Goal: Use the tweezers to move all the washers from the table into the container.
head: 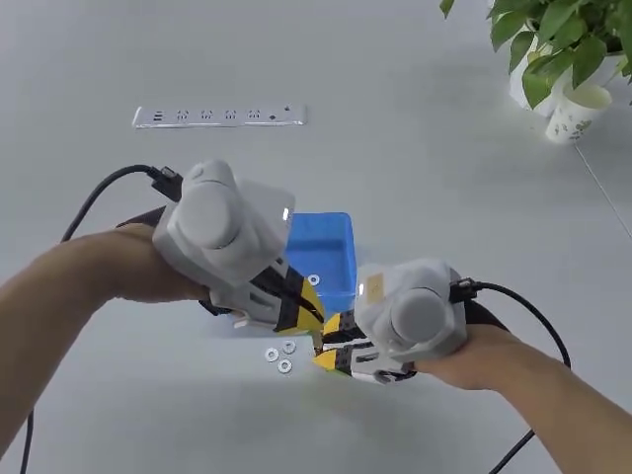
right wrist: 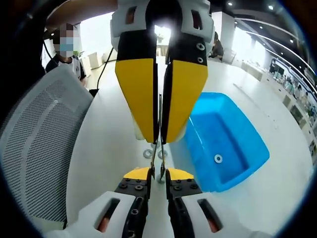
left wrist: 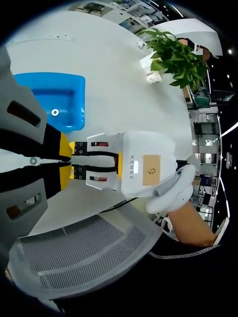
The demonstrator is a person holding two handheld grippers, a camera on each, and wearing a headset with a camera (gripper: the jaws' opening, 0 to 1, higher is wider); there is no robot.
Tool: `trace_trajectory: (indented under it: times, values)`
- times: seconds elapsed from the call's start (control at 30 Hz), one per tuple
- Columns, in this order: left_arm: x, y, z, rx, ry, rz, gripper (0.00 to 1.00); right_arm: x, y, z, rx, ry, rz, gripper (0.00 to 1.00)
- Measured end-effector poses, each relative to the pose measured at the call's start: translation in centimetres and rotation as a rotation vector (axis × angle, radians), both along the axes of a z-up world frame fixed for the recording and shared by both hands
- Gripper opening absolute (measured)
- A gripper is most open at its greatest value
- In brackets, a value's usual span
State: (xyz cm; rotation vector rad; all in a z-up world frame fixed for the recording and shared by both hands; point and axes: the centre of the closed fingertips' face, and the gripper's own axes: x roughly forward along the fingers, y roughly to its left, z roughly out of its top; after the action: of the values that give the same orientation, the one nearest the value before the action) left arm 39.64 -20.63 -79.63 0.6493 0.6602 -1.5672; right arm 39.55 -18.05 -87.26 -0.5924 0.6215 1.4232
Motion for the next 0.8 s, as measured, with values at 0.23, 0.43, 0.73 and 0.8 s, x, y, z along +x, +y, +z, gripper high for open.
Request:
trace_trajectory:
  times: [0.23, 0.43, 0.73, 0.8]
  values:
    - [-0.02, -0.11, 0.02, -0.002, -0.001, -0.002, 0.06, -0.02, 0.07, 0.06, -0.001, 0.0, 0.002, 0.12]
    - [-0.05, -0.19, 0.02, -0.003, -0.002, -0.002, 0.06, -0.02, 0.02, -0.07, -0.012, 0.01, -0.01, 0.11]
    - [-0.04, -0.13, 0.02, -0.003, 0.002, -0.002, 0.06, -0.03, 0.04, -0.05, -0.012, 0.016, -0.017, 0.11]
    - [-0.06, -0.16, 0.03, -0.003, 0.004, -0.003, 0.06, -0.03, 0.03, -0.05, -0.011, 0.016, -0.017, 0.1]
